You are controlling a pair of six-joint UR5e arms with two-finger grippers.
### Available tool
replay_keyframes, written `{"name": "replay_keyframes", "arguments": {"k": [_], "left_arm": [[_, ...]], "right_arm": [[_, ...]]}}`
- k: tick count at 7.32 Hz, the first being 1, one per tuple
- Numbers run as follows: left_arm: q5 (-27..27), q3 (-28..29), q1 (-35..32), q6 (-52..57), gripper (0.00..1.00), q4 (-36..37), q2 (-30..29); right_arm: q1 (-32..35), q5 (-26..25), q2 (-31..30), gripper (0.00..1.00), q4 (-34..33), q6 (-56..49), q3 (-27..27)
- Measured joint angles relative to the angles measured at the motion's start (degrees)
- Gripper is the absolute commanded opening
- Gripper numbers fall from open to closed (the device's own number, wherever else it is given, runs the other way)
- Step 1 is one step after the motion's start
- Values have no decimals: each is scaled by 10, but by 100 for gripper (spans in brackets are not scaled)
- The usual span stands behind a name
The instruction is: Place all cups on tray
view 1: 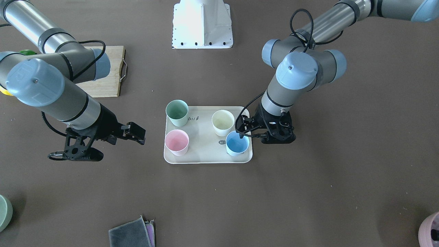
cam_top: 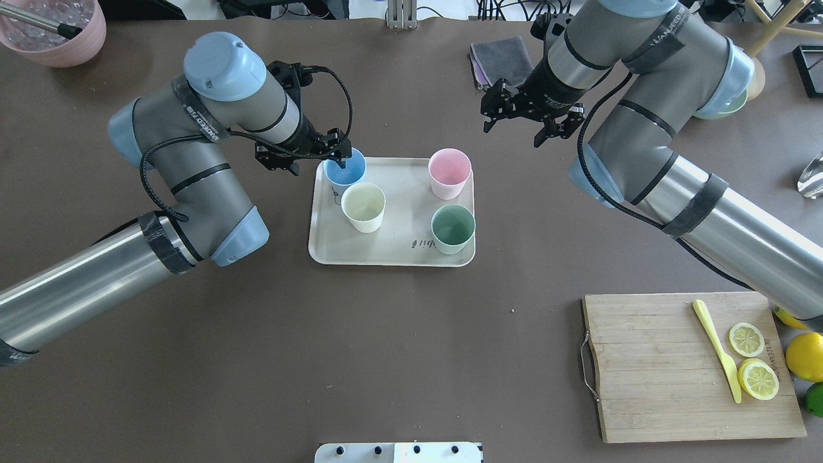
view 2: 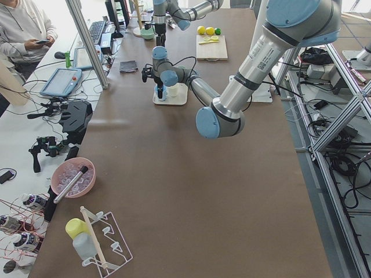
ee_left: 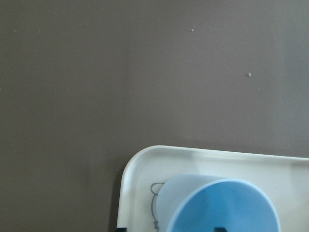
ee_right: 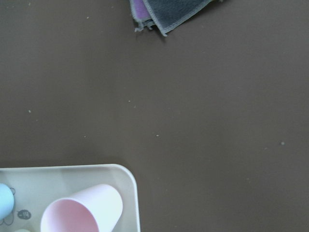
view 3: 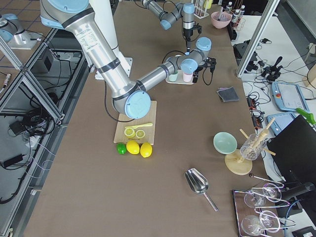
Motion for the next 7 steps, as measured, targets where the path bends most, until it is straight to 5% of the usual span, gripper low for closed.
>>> {"name": "replay_keyframes", "arguments": {"k": [3, 7], "left_arm": [[-42, -137, -103, 253, 98, 114, 146], [-93, -144, -279, 517, 98, 123, 314]], "right_arm": [[90, 23, -84, 100, -1, -172, 5], [192, 45, -204, 100, -1, -396, -1]]}}
